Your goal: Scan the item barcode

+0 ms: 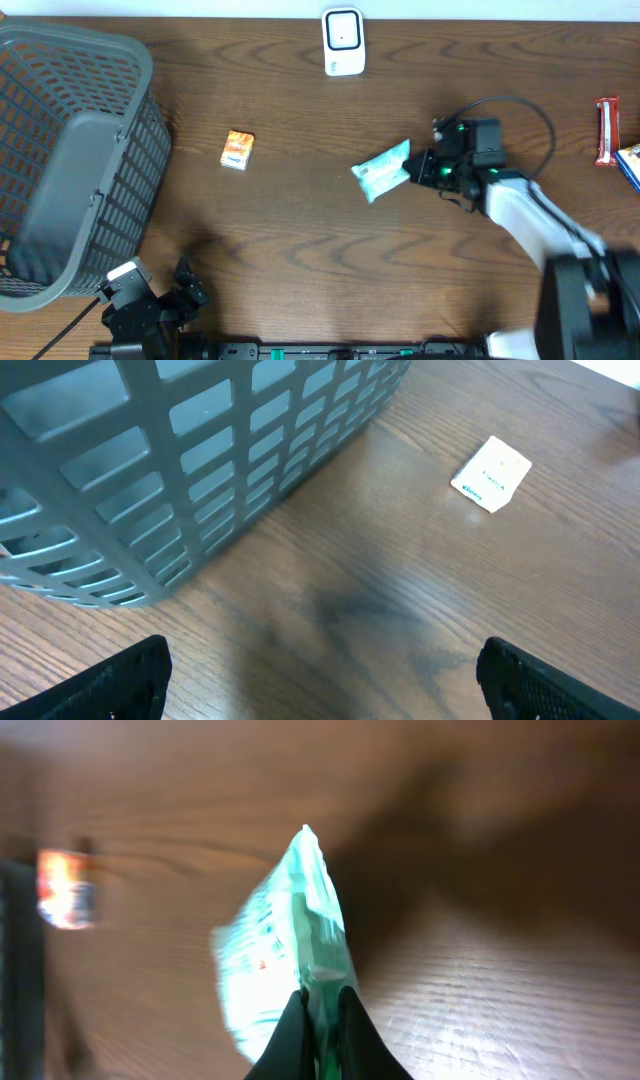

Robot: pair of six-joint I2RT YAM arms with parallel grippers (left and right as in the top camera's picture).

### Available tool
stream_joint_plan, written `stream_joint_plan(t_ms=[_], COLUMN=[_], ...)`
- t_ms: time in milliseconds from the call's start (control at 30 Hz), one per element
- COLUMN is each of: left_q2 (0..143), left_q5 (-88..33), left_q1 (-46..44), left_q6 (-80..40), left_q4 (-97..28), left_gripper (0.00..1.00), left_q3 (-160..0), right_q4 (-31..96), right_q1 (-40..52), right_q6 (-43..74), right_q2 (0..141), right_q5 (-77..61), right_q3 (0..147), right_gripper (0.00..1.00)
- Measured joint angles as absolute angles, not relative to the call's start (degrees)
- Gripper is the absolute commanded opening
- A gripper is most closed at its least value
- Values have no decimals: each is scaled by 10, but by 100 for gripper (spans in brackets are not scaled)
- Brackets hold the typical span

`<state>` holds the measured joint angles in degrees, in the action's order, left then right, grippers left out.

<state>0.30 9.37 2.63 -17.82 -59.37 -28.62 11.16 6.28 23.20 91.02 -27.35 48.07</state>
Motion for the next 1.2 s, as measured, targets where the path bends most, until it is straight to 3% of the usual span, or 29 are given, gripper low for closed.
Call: stream_joint_plan(t_ms=[200,367,767,1000,1167,1200], left_q2=[3,3,3,3,3,3], left_q5=[94,94,94,94,94,94], left_q1=[26,26,26,26,26,26], left_q6=[-178,-178,-178,-178,-178,-178], left_q4=[-594,-594,-594,-594,-594,-594], left_gripper=[98,98,98,98,98,98], left_q3=[-286,-286,-286,-286,-286,-286], right_q4=[140,143,162,162,272,298], right_q1=[117,187,342,445,478,471], right_q6=[131,60,-10,-7,137,167], right_q2=[691,646,776,893,905,904], right_q5=[-136,-8,402,494,439,420], right_q3=[488,488,488,488,508,518], right_gripper=[1,1,1,1,26,49])
